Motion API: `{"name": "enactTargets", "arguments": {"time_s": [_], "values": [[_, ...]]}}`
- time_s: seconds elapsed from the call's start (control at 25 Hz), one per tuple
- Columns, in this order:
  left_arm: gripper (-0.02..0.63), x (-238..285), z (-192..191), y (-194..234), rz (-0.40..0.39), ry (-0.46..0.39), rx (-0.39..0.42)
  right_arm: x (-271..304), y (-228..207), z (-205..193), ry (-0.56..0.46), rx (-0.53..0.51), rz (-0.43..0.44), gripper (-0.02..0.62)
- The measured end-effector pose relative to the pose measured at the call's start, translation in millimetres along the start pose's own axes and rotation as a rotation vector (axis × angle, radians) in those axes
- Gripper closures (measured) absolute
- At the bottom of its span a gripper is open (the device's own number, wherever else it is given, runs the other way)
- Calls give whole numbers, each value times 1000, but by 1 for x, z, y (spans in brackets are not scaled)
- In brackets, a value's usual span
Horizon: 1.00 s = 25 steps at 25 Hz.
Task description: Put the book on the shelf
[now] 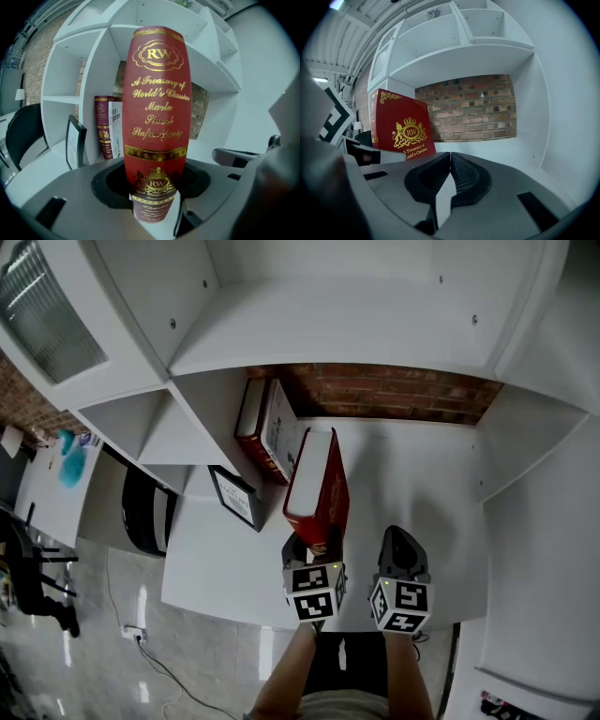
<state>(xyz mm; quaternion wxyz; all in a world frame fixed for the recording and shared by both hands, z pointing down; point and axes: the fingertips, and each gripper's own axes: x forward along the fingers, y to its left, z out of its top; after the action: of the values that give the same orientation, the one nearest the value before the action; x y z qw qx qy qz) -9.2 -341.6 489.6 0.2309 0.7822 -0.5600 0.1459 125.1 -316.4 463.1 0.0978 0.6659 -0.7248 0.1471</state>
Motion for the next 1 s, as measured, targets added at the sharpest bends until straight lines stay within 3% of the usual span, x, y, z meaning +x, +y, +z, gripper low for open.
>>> {"name": "enactTargets", "arguments": {"time_s": [0.56,1.0], "values": [[362,70,22,-20,38,-9,22,55,-33,16,16,-9,45,578],[362,122,38,-12,91,-30,36,83,-46,10,40,4,64,578]]}}
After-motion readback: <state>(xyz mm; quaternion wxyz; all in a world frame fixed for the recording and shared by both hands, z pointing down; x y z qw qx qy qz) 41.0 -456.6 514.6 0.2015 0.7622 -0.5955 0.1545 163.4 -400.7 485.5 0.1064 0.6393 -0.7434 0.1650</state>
